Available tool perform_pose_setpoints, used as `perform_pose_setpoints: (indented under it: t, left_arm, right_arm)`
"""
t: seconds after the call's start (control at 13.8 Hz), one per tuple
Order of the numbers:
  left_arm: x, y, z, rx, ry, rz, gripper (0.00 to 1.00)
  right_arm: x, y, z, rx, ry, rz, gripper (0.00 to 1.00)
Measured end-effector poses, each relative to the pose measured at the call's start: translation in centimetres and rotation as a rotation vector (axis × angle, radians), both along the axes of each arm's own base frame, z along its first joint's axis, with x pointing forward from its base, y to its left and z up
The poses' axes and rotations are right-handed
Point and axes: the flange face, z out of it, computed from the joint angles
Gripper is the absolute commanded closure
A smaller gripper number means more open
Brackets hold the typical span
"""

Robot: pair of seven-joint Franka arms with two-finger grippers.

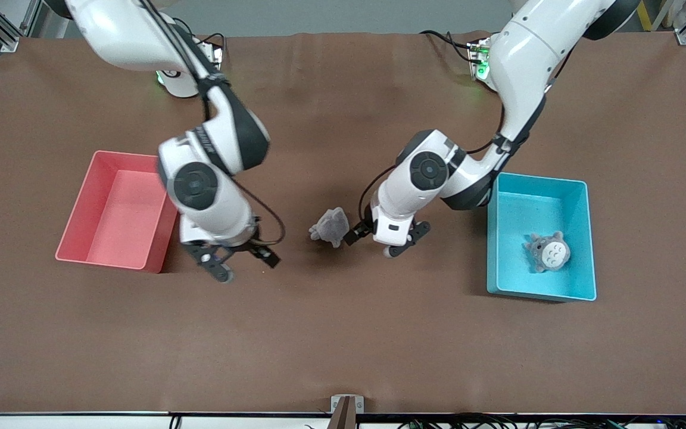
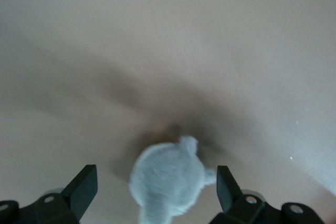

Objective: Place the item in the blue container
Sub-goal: 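Release the plush with the right gripper while the left gripper grasps it, then carry the plush into the blue box and open the left gripper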

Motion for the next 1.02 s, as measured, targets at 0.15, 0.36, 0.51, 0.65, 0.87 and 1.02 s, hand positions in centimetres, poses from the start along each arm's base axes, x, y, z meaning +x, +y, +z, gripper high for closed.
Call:
perform_pose_setpoints:
  t: [0.15,0.36,0.51,0.65,0.87,1.02]
  left_arm:
    - [-1.2,-2.6,-1.9,-0.02,0.003,0.03,0.0]
    - [-3.6,-5.3,-5.9,0.028,-0.007,0.025,0.0]
    - [-4.9,-6.3,-7.5,0.051,-0.01,0.008,0.18]
    - [-5.1,-6.4,-7.8,0.053,-0.01,0.005,0.66]
    - [-4.8,-6.4,-7.6,0.057,-0.019,0.001,1.0]
    - [-4.0,-5.8,-7.0,0.098,-0.046,-0.024,1.0]
  right_arm:
    - [0.8,-6.6,2.8,-0.008,0.045,0.144,0.0]
    - [1.2,-16.4,5.5,0.006,0.081,0.371,0.0]
    - [0.6,-21.9,6.5,0.016,0.094,0.47,0.0]
    - [-0.8,-26.3,7.8,0.008,0.111,0.524,0.0]
    - [-2.8,-30.3,10.3,-0.002,0.125,0.553,0.0]
    - [-3.8,-31.2,11.9,-0.006,0.127,0.544,0.0]
